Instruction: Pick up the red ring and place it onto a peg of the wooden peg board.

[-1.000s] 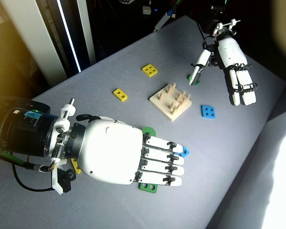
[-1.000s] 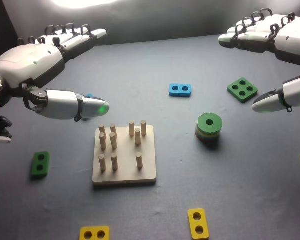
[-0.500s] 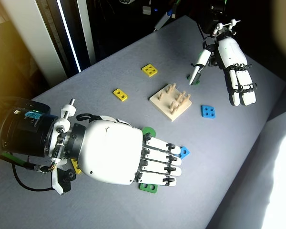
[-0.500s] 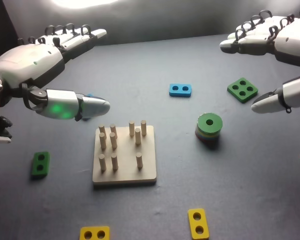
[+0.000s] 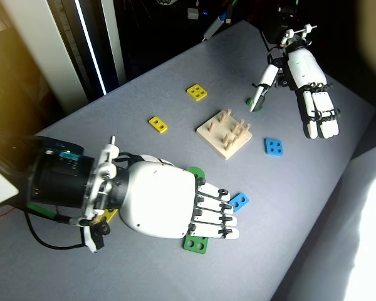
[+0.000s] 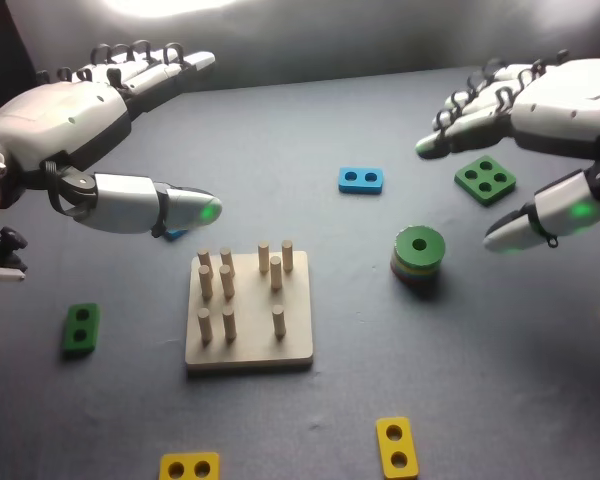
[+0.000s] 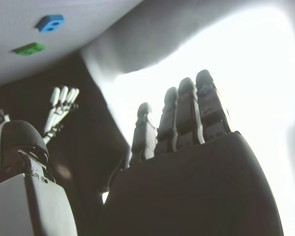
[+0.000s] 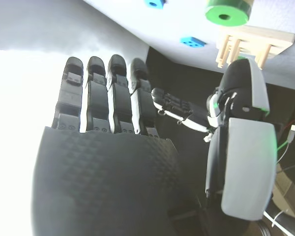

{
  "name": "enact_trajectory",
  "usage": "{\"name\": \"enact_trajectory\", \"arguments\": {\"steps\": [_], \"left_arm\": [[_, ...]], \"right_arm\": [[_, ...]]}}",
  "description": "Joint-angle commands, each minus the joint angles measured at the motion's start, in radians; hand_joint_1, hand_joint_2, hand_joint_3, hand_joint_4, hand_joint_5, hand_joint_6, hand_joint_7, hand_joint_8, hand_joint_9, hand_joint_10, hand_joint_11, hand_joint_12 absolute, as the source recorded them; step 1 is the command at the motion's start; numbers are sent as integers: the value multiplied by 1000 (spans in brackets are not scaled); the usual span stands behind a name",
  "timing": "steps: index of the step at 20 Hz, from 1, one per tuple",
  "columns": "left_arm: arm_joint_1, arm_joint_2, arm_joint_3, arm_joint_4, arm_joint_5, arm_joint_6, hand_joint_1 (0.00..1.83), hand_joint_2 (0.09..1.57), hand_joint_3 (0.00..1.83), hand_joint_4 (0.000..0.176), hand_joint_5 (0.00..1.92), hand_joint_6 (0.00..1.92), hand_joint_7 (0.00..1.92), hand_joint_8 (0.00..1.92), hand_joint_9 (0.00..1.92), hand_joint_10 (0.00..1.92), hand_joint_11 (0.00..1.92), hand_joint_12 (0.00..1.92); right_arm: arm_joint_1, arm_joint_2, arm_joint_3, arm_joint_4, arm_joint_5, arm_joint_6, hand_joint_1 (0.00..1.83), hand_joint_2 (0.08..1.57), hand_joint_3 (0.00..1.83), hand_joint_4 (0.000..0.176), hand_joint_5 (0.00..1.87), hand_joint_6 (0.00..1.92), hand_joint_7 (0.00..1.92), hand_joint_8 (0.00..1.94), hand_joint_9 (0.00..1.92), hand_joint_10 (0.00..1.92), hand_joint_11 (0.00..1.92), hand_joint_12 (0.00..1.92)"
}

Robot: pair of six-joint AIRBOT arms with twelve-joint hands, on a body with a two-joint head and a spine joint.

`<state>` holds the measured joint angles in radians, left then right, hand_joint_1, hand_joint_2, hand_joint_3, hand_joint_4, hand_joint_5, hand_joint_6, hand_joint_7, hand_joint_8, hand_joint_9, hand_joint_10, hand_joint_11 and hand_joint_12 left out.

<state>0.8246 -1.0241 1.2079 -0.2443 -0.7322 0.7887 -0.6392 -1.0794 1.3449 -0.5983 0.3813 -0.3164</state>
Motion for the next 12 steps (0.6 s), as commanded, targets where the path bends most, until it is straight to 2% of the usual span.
{"name": "enact_trajectory", "arguments": {"steps": [1, 2, 3, 4, 5, 6, 7, 8, 9, 10, 11, 12], "left_arm": [[-16, 1, 3, 1, -118, -2, 480, 961, 2, 176, 19, 1, 0, 0, 0, 0, 0, 0], [-17, 1, 3, 1, -117, -2, 480, 963, 3, 176, 24, 3, 0, 0, 0, 0, 0, 0], [-18, 1, 3, 1, -116, -2, 494, 967, 4, 176, 22, 1, 0, 0, 0, 0, 0, 0], [-19, 1, 4, 1, -116, -2, 488, 974, 7, 176, 21, 0, 0, 0, 0, 0, 0, 0], [-20, 1, 4, 1, -116, -2, 486, 976, 6, 175, 24, 2, 0, 0, 0, 0, 0, 0], [-21, 1, 4, 3, -116, -2, 506, 979, 6, 173, 27, 3, 0, 0, 0, 0, 0, 0], [-22, -1, 5, 3, -116, -2, 504, 975, 4, 175, 24, 1, 0, 0, 0, 0, 0, 0], [-23, -1, 5, 4, -115, -2, 495, 974, 3, 171, 29, 3, 0, 0, 0, 0, 0, 0], [-23, -1, 5, 4, -115, -2, 495, 974, 3, 171, 29, 3, 0, 0, 0, 0, 0, 0], [-24, -1, 6, 4, -115, -2, 500, 975, 3, 175, 25, 1, 0, 0, 0, 0, 0, 0], [-25, -1, 6, 4, -114, -2, 489, 969, 0, 176, 20, 1, 0, 0, 0, 0, 0, 0], [-26, -1, 6, 5, -114, -2, 488, 967, 0, 176, 22, 2, 0, 0, 0, 0, 0, 0]], "right_arm": [[17, -6, 7, 19, 69, 5, 817, 955, 4, 82, 376, 2, 287, 2, 208, 20, 0, 750], [18, -15, 15, 10, 65, 16, 787, 962, 3, 82, 362, 0, 269, 0, 192, 10, 0, 700], [17, -24, 24, -1, 64, 35, 743, 963, 1, 67, 362, 2, 283, 3, 252, 31, 0, 943], [17, -35, 36, -15, 63, 56, 743, 957, 0, 52, 374, 7, 288, 3, 250, 29, 0, 1005], [17, -42, 40, -20, 60, 62, 732, 949, 0, 50, 375, 3, 265, 4, 221, 13, 0, 916], [17, -47, 41, -25, 56, 62, 732, 947, 0, 55, 377, 2, 234, 13, 233, 15, 0, 1038], [17, -53, 44, -30, 51, 62, 754, 948, 0, 52, 385, 3, 235, 10, 245, 19, 0, 1163], [17, -65, 55, -33, 44, 62, 759, 953, 1, 56, 371, 7, 222, 2, 188, 21, 0, 1038], [17, -75, 65, -33, 40, 63, 759, 953, 1, 56, 371, 7, 222, 2, 188, 21, 0, 1038], [17, -84, 74, -33, 35, 65, 757, 951, 1, 57, 374, 6, 206, 7, 166, 13, 0, 889], [17, -97, 90, -33, 29, 70, 808, 937, 0, 17, 415, 13, 235, 9, 173, 12, 0, 777], [17, -102, 96, -33, 26, 73, 808, 932, 0, 28, 405, 5, 217, 2, 157, 3, 0, 734]]}}
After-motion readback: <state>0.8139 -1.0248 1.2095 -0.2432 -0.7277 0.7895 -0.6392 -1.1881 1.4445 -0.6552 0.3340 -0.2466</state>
